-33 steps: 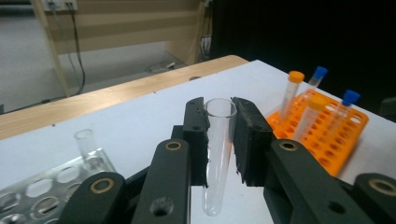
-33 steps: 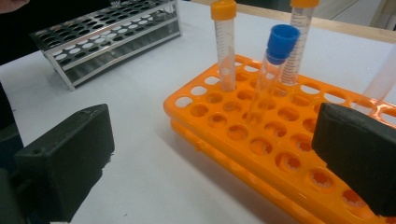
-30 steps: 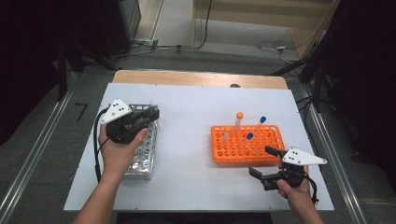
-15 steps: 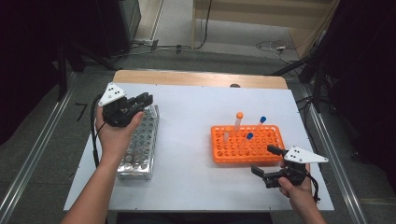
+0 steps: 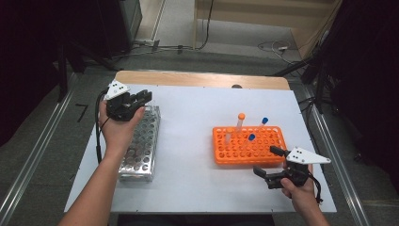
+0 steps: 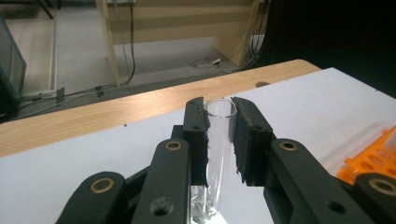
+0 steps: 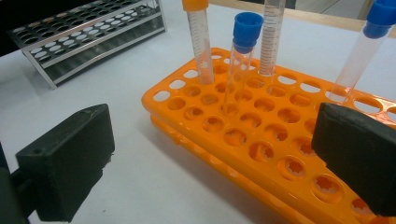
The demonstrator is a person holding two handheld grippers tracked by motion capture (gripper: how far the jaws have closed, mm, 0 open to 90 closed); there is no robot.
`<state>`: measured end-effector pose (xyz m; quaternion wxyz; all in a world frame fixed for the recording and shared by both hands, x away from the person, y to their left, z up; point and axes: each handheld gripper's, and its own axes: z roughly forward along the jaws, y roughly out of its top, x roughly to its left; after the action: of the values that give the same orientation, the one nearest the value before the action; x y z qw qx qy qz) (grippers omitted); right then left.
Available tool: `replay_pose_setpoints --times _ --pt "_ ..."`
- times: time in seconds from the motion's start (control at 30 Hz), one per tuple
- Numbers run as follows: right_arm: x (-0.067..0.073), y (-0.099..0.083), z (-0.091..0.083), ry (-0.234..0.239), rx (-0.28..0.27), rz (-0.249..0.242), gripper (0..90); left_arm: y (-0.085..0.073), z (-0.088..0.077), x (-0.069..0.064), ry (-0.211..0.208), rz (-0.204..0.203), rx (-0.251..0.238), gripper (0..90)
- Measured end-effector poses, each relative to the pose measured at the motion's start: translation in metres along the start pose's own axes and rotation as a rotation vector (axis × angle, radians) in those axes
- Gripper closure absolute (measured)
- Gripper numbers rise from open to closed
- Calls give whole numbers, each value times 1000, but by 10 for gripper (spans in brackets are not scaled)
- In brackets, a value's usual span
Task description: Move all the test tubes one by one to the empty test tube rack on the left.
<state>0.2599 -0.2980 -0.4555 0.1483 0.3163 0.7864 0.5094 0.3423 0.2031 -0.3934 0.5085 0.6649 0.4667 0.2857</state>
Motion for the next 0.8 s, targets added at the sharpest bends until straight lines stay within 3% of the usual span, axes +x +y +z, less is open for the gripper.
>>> replay_pose_setpoints --times 0.37,0.63,0.8 --pt "0 0 1 3 6 -2 0 -15 14 2 36 7 48 763" --pt "1 -1 2 7 10 -4 0 -23 24 -5 68 50 109 763" --pt "1 -1 3 7 11 -7 0 -28 26 -4 70 31 137 762"
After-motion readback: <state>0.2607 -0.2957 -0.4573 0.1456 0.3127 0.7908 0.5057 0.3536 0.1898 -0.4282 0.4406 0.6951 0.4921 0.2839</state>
